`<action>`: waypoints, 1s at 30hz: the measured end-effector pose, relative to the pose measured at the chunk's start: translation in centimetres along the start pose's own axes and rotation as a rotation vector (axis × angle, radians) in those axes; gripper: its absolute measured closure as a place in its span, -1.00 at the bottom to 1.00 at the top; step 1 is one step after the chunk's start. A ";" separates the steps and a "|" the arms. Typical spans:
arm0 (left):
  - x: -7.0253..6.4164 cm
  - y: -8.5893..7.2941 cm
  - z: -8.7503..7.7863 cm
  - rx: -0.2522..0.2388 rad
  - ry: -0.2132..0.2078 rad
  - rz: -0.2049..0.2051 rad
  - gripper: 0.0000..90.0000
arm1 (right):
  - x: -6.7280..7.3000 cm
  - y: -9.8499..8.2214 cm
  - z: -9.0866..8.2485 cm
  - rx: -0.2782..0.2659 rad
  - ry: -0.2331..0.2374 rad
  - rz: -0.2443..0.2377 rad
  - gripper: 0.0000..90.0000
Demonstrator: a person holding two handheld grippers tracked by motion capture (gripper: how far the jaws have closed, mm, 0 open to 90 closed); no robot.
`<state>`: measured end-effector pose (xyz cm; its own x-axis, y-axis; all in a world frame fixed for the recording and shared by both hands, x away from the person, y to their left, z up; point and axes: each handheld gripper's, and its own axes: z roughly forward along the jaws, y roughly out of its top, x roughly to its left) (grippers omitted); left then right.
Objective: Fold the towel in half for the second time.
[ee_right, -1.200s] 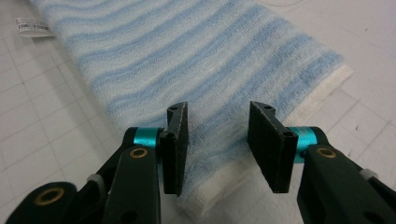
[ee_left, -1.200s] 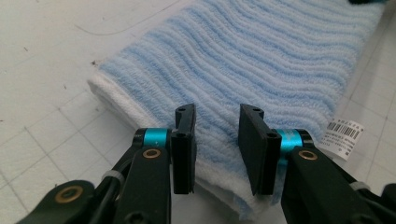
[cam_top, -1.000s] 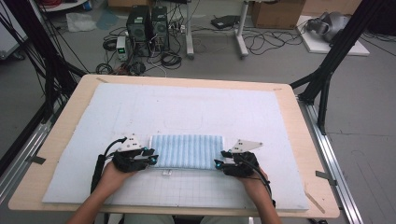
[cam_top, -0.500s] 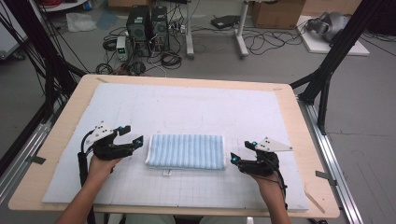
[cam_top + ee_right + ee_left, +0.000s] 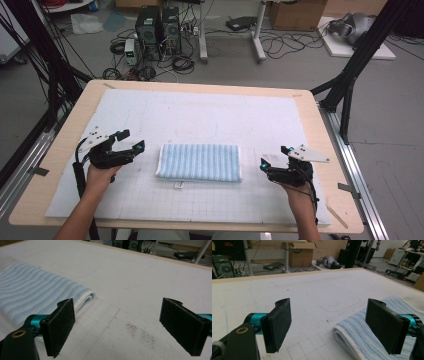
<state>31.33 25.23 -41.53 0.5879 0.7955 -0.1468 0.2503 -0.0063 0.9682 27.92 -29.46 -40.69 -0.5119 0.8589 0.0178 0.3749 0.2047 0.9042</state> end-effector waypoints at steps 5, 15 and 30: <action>0.5 0.2 -0.9 -0.013 0.030 0.003 -0.52 | -0.6 0.0 -0.8 -0.016 -0.007 0.015 -0.75; 0.6 0.3 -1.2 -0.015 0.039 0.006 -0.52 | -0.8 0.0 -0.6 -0.013 -0.009 0.014 -0.75; 0.6 0.2 -1.2 -0.005 0.035 0.007 -0.52 | -0.6 0.0 -0.3 -0.010 0.006 0.018 -0.75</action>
